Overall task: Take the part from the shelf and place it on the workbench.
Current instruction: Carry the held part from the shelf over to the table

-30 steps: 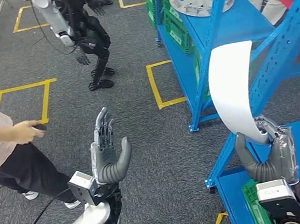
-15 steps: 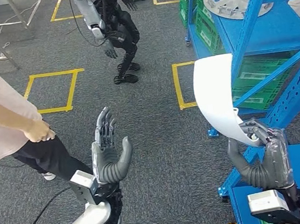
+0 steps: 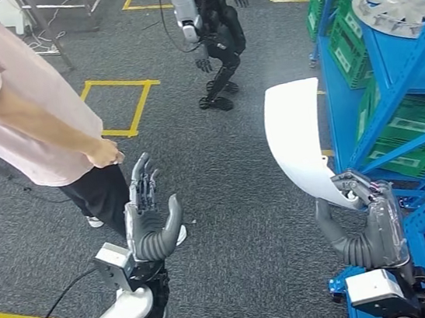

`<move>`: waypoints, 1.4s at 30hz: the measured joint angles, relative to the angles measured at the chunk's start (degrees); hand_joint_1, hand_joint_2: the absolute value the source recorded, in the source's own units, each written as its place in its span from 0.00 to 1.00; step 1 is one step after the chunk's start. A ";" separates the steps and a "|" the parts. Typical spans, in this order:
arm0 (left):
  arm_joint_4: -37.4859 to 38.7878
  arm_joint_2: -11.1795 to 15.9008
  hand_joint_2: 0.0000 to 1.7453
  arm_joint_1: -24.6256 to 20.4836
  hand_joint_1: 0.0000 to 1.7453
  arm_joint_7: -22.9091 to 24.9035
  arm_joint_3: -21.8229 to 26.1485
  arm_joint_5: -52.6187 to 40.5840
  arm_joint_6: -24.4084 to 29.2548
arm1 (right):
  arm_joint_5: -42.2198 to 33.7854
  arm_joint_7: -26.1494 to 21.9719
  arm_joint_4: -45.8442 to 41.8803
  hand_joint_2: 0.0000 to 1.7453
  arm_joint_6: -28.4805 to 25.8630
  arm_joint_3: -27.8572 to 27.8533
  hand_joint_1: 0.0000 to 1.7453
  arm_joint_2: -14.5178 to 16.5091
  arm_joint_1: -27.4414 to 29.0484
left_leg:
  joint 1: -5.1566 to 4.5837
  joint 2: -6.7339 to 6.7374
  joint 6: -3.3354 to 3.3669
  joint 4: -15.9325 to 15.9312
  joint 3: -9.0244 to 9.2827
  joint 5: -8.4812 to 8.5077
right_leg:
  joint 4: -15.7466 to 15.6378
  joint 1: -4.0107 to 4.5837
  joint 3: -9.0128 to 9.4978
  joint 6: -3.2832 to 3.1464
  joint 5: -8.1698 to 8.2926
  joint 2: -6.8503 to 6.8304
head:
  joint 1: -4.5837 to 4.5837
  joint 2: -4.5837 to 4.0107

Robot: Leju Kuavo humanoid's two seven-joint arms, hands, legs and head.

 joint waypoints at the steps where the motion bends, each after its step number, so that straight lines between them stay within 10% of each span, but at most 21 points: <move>1: -0.01 0.01 1.00 -0.02 0.00 -0.01 0.00 0.00 -0.01 | -0.04 0.05 -0.02 1.00 0.01 0.03 1.00 0.00 -0.03 | 0.07 -0.76 0.33 -0.15 0.12 0.02 | 0.57 -0.20 -0.05 0.28 -0.67 0.58 | 0.12 0.00; 5: -0.01 -0.11 1.00 -0.24 0.00 -0.02 0.00 0.10 -0.03 | -0.67 0.36 -0.09 1.00 0.00 0.18 1.00 -0.01 -0.04 | 0.19 -3.83 1.40 -0.41 0.51 0.08 | 13.86 -0.50 -6.11 0.61 -7.07 6.27 | 0.84 0.00; 7: 0.03 -0.19 1.00 -0.22 0.00 -0.03 0.00 0.10 -0.04 | -1.15 0.53 -0.07 1.00 0.00 0.44 1.00 -0.02 0.01 | 0.05 -5.67 1.49 -0.37 0.58 0.04 | 18.11 -0.45 -8.87 0.53 -7.38 6.98 | 0.93 0.00; 11: 0.07 -0.23 1.00 -0.14 0.00 -0.03 0.00 0.08 0.08 | -2.21 0.60 -0.05 1.00 0.02 0.89 1.00 -0.02 -0.30 | 0.01 -9.43 1.25 -0.06 0.77 -0.06 | 5.32 -0.62 -4.49 -0.30 0.67 10.07 | 0.96 0.00; 13: 0.07 -0.25 1.00 0.00 0.00 -0.03 0.00 0.06 0.15 | -2.45 0.59 -0.05 1.00 0.07 0.98 1.00 -0.02 -0.53 | 0.19 -10.78 0.72 0.05 0.38 0.07 | 1.55 -0.62 -2.82 -0.57 1.68 11.99 | 0.97 0.00; 16: 0.06 -0.13 1.00 0.36 0.00 -0.03 0.00 0.04 0.20 | -2.78 0.57 -0.05 1.00 0.14 1.23 1.00 -0.02 -0.92 | 0.38 -11.52 -0.37 0.07 -0.18 0.23 | 0.48 -0.63 -1.93 -1.22 2.00 10.47 | 0.89 0.00; 19: 0.04 0.01 1.00 0.34 0.00 -0.04 -0.02 0.01 0.13 | -3.54 0.46 -0.04 1.00 0.10 1.37 1.00 -0.02 -1.10 | 0.08 -6.29 -0.95 7.27 -3.85 -3.74 | -0.46 -0.66 -1.43 -1.95 2.56 8.09 | 0.29 0.01; 22: 0.06 -0.02 1.00 0.32 0.00 -0.06 -0.02 0.03 -0.08 | -4.26 0.32 0.03 1.00 0.09 1.46 1.00 -0.02 -1.01 | 0.52 -4.14 -1.57 16.71 -8.89 -6.88 | -0.48 -0.48 -1.53 -2.12 2.41 5.46 | 0.03 0.00; 28: 0.05 -0.09 1.00 0.15 0.00 -0.22 -0.02 0.03 -0.81 | -5.41 0.25 0.05 1.00 0.10 1.46 1.00 -0.02 -1.05 | 0.36 1.08 -1.20 0.07 0.07 0.05 | -0.01 -0.06 -0.85 -0.71 1.12 1.65 | -0.24 0.00; 32: 0.05 -0.11 1.00 0.11 0.00 -0.45 -0.02 -0.01 -0.90 | -5.49 0.22 0.03 1.00 0.10 1.46 1.00 -0.03 -1.11 | 0.27 -1.60 0.31 -0.33 0.39 -0.15 | 1.30 -0.47 -0.66 0.46 -0.65 2.10 | 0.27 0.01; 37: 0.05 -0.40 1.00 0.10 0.00 -0.64 -0.02 -0.06 -1.08 | -5.57 0.22 0.05 1.00 0.18 1.48 1.00 -0.23 -0.89 | 0.28 -5.33 1.18 -0.43 0.71 -0.20 | 18.17 -0.73 -9.15 0.73 -7.51 7.01 | 0.73 0.00; 39: 0.05 -0.44 1.00 0.22 0.00 -0.64 -0.02 -0.12 -1.08 | -5.64 0.23 0.05 1.00 0.26 1.48 1.00 -0.27 -0.82 | 0.22 -7.24 1.17 -0.35 0.87 -0.22 | 15.94 -0.74 -8.82 0.42 -4.58 7.38 | 0.73 0.01; 42: 0.05 -0.50 1.00 0.30 0.00 -0.59 -0.02 -0.36 -1.08 | -5.88 0.21 0.06 1.00 0.36 1.45 1.00 -0.41 -0.85 | 0.25 -9.85 0.83 -0.11 0.88 -0.25 | 4.19 -0.91 -4.07 -0.19 1.34 11.08 | 0.78 0.01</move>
